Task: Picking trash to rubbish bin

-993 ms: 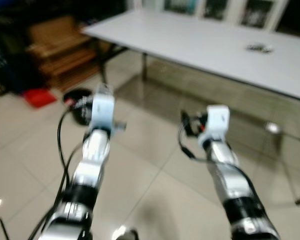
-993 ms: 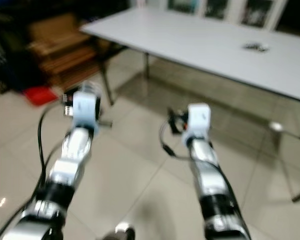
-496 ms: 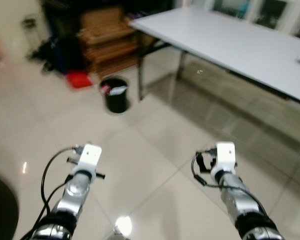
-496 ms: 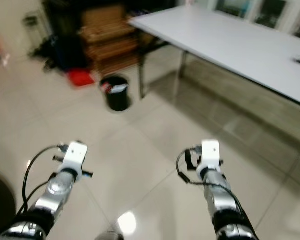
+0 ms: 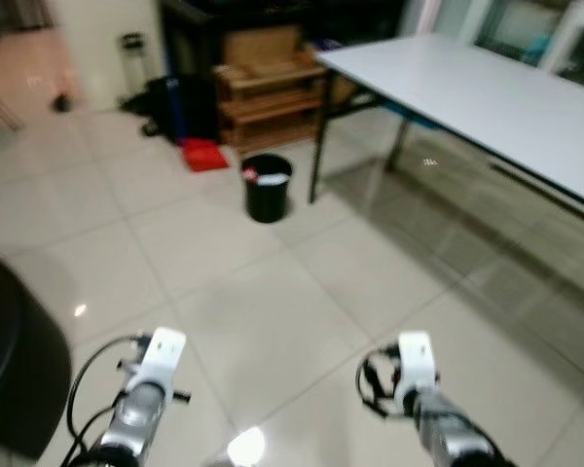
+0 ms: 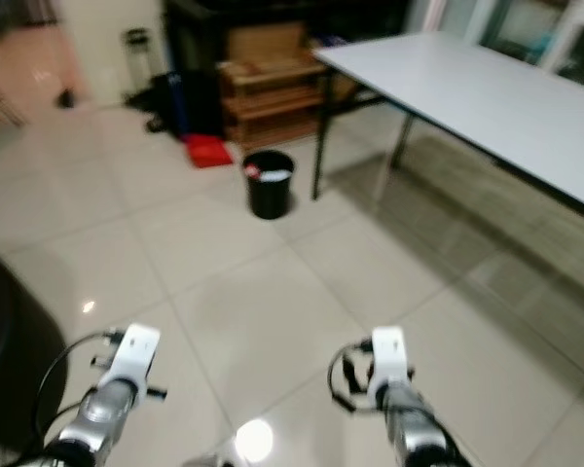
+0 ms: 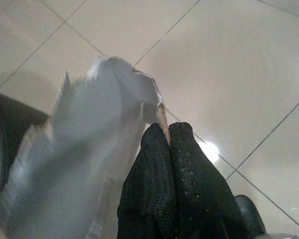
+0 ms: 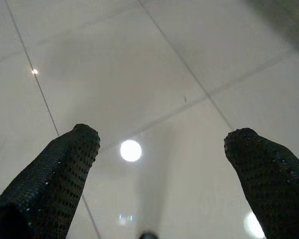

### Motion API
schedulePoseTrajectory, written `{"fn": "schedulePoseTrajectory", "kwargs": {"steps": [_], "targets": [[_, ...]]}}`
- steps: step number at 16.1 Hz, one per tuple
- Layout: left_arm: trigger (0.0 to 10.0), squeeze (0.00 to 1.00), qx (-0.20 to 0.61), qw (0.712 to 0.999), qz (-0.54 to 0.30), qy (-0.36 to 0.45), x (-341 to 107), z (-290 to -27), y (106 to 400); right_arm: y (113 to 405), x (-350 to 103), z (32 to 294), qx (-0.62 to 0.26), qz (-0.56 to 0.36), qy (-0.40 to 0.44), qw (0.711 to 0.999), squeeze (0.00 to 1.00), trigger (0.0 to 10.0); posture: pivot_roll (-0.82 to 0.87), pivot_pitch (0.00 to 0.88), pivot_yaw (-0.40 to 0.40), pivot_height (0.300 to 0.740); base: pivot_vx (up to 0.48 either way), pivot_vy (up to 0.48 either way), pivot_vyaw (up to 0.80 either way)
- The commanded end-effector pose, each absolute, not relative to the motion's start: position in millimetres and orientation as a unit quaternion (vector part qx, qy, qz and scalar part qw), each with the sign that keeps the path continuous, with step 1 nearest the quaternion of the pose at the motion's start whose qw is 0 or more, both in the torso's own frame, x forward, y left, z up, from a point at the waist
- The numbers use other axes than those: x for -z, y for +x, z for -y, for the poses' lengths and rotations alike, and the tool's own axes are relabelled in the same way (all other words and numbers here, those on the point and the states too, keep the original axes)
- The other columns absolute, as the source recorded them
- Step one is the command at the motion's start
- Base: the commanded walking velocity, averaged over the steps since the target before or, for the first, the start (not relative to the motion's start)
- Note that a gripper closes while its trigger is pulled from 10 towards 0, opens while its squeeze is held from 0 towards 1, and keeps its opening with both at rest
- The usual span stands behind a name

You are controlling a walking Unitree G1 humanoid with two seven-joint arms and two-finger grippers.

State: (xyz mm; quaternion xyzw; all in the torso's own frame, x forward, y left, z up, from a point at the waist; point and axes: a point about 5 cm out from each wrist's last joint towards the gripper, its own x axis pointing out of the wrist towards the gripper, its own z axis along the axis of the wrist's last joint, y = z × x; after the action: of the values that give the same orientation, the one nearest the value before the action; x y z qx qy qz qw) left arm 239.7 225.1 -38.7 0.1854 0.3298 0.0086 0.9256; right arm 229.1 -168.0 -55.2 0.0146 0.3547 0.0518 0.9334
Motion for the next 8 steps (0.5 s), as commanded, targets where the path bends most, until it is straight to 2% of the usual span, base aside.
{"fn": "schedulePoseTrajectory", "kwargs": {"steps": [1,8], "targets": [[10.0,0.0,0.005,0.923,-0.339,0.183,43.8,-219.9,234.6,219.5,62.0,172.7,-0.043,-0.377,0.009,0.925,0.0,10.0,-0.02,0.045,-0.034,0.74,0.48,0.0,0.0],[10.0,0.0,-0.004,0.92,-0.349,0.177,48.8,-225.7,224.8,195.7,76.4,174.3,-0.029,-0.414,0.009,0.91,0.0,10.0,-0.01,0.029,-0.033,0.74,0.48,0.0,0.0]]}}
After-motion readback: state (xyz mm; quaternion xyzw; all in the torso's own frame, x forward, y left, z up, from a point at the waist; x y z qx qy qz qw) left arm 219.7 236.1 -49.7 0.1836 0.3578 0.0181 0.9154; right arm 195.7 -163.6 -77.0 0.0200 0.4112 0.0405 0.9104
